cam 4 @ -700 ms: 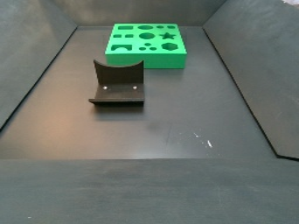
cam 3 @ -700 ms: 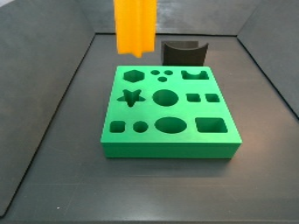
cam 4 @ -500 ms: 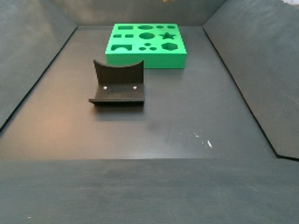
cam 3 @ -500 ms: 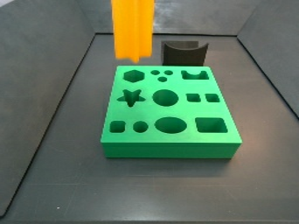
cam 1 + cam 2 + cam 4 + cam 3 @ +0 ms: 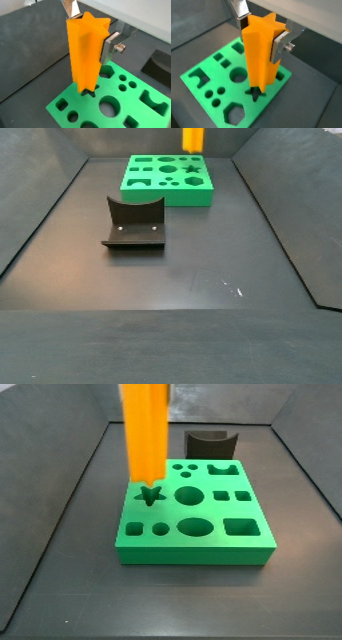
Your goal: Insert the star object.
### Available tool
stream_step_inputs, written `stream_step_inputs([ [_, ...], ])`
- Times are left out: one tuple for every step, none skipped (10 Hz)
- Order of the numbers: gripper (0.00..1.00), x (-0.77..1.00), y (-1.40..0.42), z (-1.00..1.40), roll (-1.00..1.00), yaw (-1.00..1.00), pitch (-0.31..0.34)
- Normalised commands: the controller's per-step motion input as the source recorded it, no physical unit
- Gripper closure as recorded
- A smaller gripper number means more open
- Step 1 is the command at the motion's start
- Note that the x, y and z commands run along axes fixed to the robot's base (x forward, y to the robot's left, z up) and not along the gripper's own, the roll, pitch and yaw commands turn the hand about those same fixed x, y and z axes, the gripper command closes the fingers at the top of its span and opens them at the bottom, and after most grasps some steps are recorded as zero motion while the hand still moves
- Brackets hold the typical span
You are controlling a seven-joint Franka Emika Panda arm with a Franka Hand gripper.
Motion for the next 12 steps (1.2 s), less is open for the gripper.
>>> stream_step_inputs([
  [1.0,-0.14,0.06,-0.49,0.33,-0.13,0.0],
  [1.0,-0.06,0.05,-0.38,0.23,-0.15,0.0],
  [1.0,0.0,0.04,-0.27,0.16,-0.2,0.024],
  [1.0,0.04,0.0,-0.26,0.16,-0.23,0.076],
  [1.0,0.16,0.0,-0.21,0.12,-0.27,0.09],
  [1.0,0.21,0.0,-0.18,0.1,-0.29,0.09],
  [1.0,0.19,0.0,-0.18,0.07,-0.28,0.063],
  [1.0,0.24,0.0,-0.15,0.0,-0.25,0.027],
  [1.0,0.2,0.0,-0.1,-0.01,-0.24,0.0],
  [1.0,0.18,0.0,-0.11,-0.03,-0.25,0.0],
  [1.0,0.15,0.0,-0.14,-0.06,-0.33,-0.006],
  [1.0,0.07,-0.03,-0.19,-0.1,-0.35,-0.076],
])
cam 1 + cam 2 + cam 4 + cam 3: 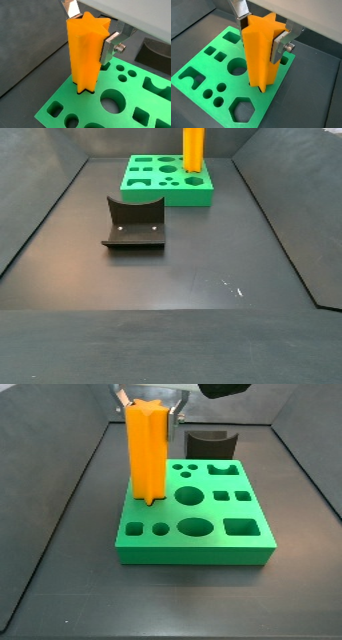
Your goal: Insert the star object.
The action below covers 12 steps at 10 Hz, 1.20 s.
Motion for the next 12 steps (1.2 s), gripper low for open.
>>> stream_step_inputs([
  [1.0,0.07,-0.05,-0.19,-0.11,-0.4,-0.096],
  [1.0,0.03,-0.03,-0.17,-0.07,-0.35,-0.079],
  [1.0,0.03,-0.02,-0.18,-0.09,-0.38,-0.089],
  [1.0,0.0,0.0,-0.23,-0.09,-0.33,-0.107],
  [1.0,0.0,0.0,-0.24,-0.1,-0.21,-0.117],
  [1.0,0.0,0.0,-0.31,-0.08,-0.07,-0.133],
  [1.0,0.0,0.0,-0.4,-0.05,0.0,-0.119],
  [1.0,0.0,0.01,-0.38,-0.11,0.0,-0.101],
  [1.0,0.01,0.01,-0.32,-0.12,0.01,-0.09],
  [1.0,0.0,0.0,-0.33,-0.07,0.0,-0.084],
  [1.0,0.0,0.0,-0.37,0.0,0.0,-0.069],
  [1.0,0.0,0.0,-0.39,0.0,0.0,-0.063],
])
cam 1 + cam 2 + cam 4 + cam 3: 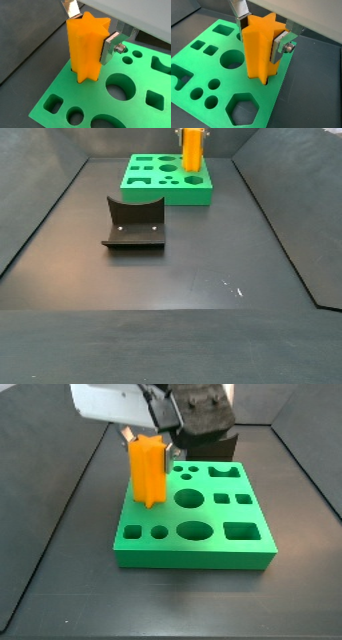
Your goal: Insert the star object.
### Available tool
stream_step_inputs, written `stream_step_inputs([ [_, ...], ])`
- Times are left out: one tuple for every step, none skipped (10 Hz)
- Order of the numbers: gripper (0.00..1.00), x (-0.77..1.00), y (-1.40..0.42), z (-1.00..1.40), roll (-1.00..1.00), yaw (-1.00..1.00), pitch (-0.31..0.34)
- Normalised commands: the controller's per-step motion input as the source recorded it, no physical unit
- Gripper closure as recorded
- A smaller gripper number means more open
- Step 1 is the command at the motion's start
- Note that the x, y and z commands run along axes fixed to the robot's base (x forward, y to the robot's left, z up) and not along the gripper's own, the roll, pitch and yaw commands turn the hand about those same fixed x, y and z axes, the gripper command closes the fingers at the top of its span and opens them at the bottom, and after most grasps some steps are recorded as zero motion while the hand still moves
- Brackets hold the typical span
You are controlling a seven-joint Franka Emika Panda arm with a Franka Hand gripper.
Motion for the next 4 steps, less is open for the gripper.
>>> stream_step_inputs([
  [1.0,0.0,0.0,-0.36,0.04,0.0,-0.02],
  [1.0,0.0,0.0,-0.27,0.05,0.0,0.0],
  [1.0,0.0,0.02,0.0,-0.03,0.0,0.0],
  [1.0,0.0,0.0,0.0,0.0,0.0,0.0],
])
